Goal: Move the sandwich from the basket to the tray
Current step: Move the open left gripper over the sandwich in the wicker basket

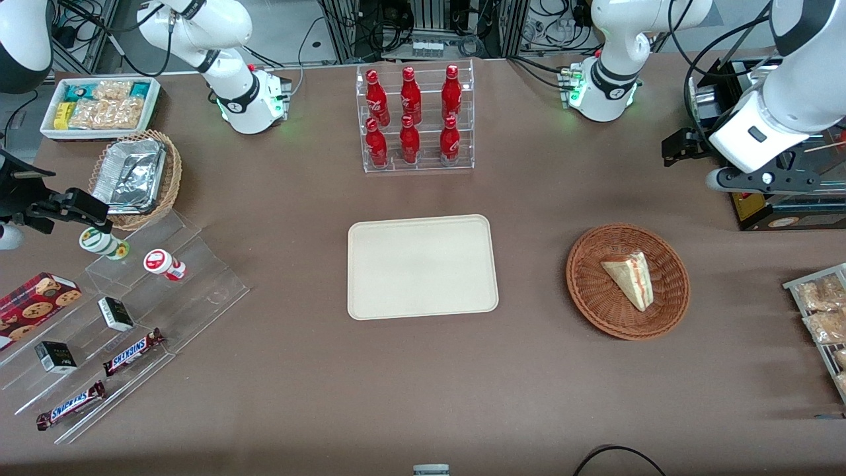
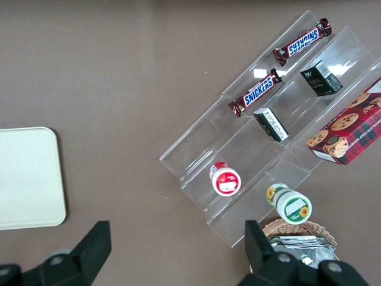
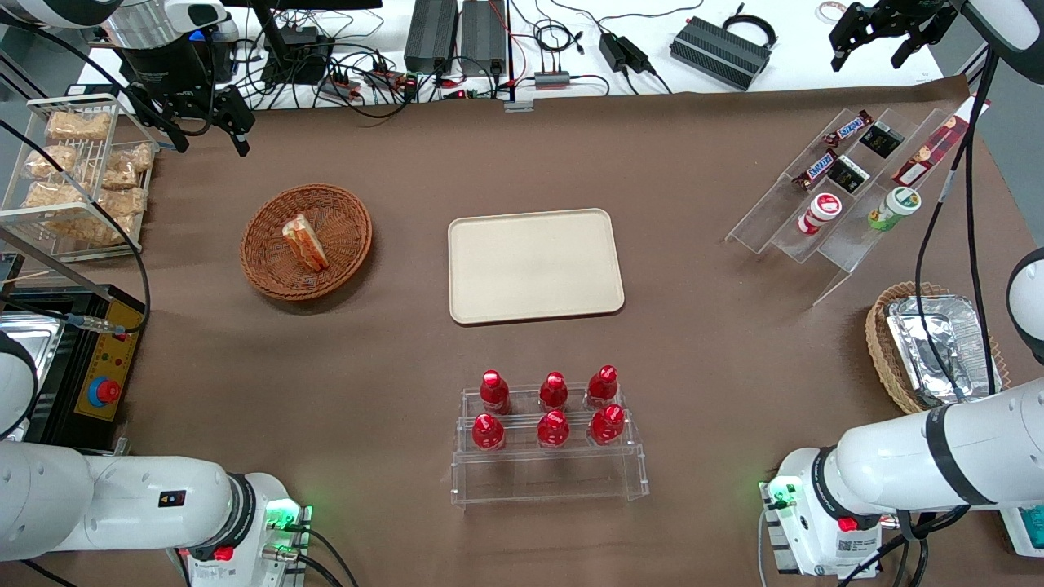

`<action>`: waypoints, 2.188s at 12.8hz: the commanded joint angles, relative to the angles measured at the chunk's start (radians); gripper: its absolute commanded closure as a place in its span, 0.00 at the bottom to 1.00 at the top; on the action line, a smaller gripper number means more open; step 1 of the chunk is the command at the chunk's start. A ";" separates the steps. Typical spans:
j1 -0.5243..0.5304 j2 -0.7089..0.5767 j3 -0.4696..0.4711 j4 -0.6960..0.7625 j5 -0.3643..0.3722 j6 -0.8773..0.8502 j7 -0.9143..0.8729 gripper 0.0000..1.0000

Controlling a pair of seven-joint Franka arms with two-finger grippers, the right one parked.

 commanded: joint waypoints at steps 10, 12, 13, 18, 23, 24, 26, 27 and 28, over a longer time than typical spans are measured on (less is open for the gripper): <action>-0.003 -0.008 0.016 -0.221 0.018 0.231 0.037 0.00; -0.003 -0.015 0.016 -0.327 0.018 0.354 0.037 0.00; -0.003 -0.027 0.016 -0.382 0.018 0.420 0.037 0.00; 0.023 -0.029 0.022 -0.565 0.018 0.680 0.020 0.00; 0.053 0.014 0.021 -0.622 0.014 0.816 -0.215 0.00; 0.053 0.024 0.019 -0.624 0.009 0.837 -0.306 0.00; 0.053 0.041 0.019 -0.622 -0.015 0.889 -0.456 0.00; 0.050 0.051 0.019 -0.622 -0.038 0.918 -0.528 0.00; 0.048 0.059 0.019 -0.622 -0.045 0.935 -0.569 0.00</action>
